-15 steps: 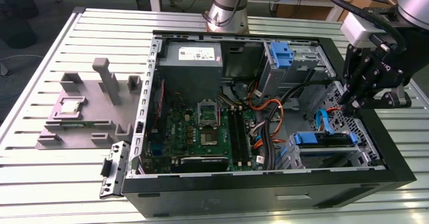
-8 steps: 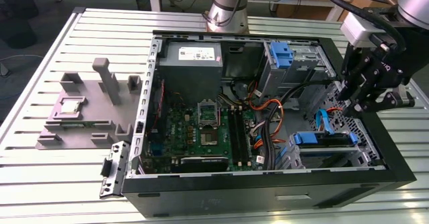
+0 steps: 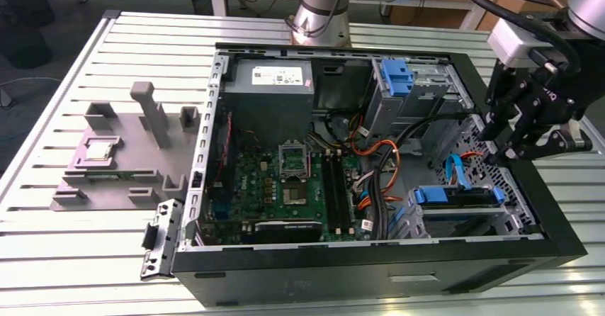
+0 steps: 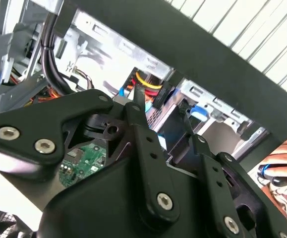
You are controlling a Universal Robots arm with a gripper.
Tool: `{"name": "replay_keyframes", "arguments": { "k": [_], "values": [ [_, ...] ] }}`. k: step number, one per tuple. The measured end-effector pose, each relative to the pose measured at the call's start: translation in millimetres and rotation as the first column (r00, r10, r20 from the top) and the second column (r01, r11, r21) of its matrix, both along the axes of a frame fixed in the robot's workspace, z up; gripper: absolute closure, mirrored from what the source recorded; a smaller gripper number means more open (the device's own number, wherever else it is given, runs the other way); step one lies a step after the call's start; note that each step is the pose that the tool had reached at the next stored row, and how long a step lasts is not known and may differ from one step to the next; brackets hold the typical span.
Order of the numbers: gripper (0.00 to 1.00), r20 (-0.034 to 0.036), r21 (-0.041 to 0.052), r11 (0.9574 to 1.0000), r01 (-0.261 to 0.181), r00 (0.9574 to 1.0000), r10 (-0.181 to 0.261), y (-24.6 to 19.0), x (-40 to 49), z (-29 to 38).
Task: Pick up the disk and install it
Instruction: 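Insert the second disk wire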
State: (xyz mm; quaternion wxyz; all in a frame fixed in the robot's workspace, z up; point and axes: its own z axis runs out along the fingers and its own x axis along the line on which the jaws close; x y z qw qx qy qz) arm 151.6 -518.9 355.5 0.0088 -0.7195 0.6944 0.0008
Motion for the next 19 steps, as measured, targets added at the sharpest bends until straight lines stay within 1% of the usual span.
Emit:
{"name": "replay_keyframes", "arguments": {
  "k": [2, 3, 6, 10, 13, 19],
  "values": [
    [0.58, -0.0031, 0.0003, 1.0, 0.0, 1.0, 0.0, 0.1, 3.0, -1.3],
    [0.58, -0.0066, -0.0004, 1.0, 0.0, 1.0, 0.0, 0.1, 3.8, -2.1],
    [0.58, -0.0192, -0.0058, 1.0, 0.001, 0.9998, -0.001, 0.7, 5.3, -3.9],
    [0.58, -0.0372, -0.0067, 1.0, 0.001, 0.9993, -0.002, 1.2, 11.3, -7.4],
    [0.58, -0.0419, -0.0063, 1.0, 0.002, 0.9991, -0.002, 1.3, 14.2, -8.3],
    [0.58, -0.0428, -0.0067, 1.0, 0.002, 0.9991, -0.002, 1.2, 16.4, -10.0]
  ]
}}
